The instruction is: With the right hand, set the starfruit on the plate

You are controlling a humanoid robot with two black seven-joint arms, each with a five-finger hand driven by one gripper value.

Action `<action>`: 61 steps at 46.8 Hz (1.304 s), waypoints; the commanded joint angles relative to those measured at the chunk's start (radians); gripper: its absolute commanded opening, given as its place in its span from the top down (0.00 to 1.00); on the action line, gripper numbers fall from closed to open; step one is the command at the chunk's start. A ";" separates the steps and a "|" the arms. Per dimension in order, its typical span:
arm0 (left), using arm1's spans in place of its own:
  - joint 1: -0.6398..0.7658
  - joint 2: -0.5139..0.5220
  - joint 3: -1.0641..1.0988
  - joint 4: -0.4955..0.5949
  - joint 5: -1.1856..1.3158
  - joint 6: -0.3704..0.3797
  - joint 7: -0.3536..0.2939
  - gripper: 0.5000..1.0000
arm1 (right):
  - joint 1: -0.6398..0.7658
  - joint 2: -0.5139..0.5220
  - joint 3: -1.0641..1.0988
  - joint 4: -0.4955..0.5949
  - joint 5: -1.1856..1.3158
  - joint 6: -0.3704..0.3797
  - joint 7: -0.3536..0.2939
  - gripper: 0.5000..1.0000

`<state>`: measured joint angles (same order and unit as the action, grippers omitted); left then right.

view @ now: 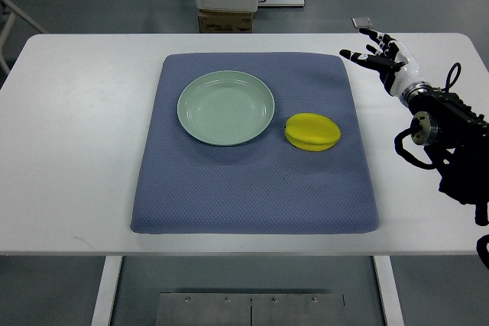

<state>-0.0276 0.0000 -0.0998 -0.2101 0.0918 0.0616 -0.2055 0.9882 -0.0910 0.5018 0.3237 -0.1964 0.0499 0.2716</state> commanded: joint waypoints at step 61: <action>0.000 0.000 0.000 0.000 0.000 0.000 0.000 0.00 | 0.004 -0.029 -0.008 0.035 -0.014 0.005 -0.002 0.00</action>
<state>-0.0276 0.0000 -0.0997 -0.2101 0.0921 0.0613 -0.2055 0.9925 -0.1123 0.5002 0.3399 -0.2062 0.0554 0.2698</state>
